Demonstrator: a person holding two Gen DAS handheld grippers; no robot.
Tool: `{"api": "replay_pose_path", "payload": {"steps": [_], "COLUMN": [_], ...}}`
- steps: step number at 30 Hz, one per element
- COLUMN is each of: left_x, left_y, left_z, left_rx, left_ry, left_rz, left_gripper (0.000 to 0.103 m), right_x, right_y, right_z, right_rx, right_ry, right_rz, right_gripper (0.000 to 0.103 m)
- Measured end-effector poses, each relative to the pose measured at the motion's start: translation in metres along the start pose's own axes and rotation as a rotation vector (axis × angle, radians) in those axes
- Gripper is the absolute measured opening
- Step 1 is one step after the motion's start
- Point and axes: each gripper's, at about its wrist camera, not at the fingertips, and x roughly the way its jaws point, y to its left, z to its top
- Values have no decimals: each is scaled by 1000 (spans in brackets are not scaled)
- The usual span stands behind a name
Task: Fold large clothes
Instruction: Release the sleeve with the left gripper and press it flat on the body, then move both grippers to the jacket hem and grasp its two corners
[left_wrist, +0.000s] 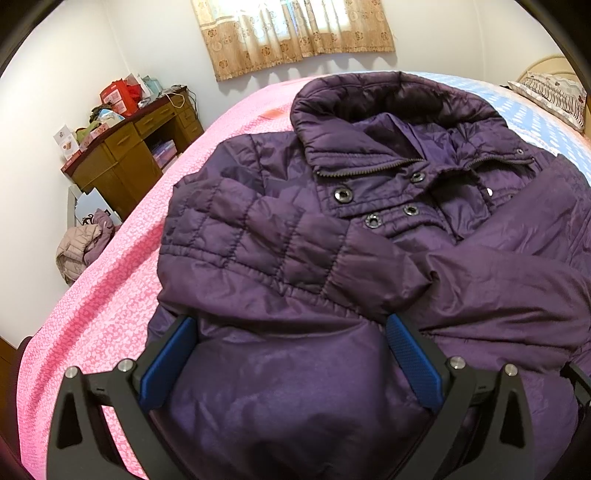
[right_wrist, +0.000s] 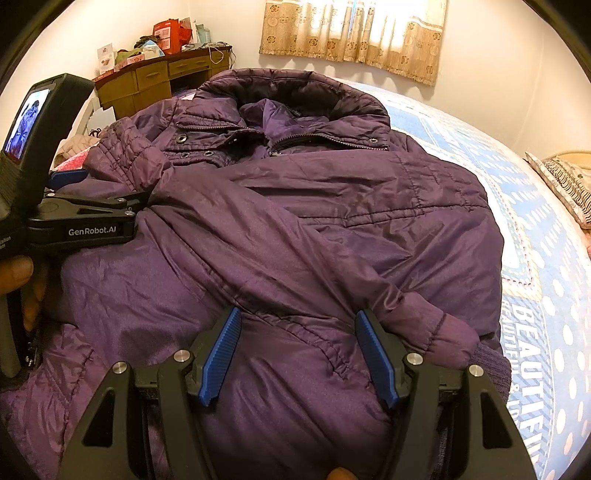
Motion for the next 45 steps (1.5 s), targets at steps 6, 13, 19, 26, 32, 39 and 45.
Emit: {"api": "replay_pose_path", "payload": {"steps": [6, 13, 19, 26, 32, 39, 45], "left_x": [-1, -4, -4, -31, -51, 23, 74], "left_y": [-1, -2, -1, 13, 36, 31, 22], "left_z": [0, 0, 1, 19, 77, 137, 160], "left_rx": [3, 9, -4, 37, -1, 54, 133], "left_ry": [-2, -5, -2, -13, -129, -95, -48], "left_rz": [5, 14, -6, -66, -156, -106, -60], "left_gripper": [103, 103, 103, 103, 103, 103, 94], "right_x": [-1, -1, -3, -40, -34, 48, 113], "right_y": [3, 2, -3, -26, -83, -100, -95], "right_z": [-1, 0, -2, 25, 93, 181, 223], "right_rx": [-3, -4, 11, -52, -15, -14, -60], "right_ry": [1, -1, -4, 17, -116, -100, -30], "right_rz": [-7, -9, 14, 110, 132, 87, 61], "right_gripper": [65, 65, 66, 68, 70, 70, 65]}}
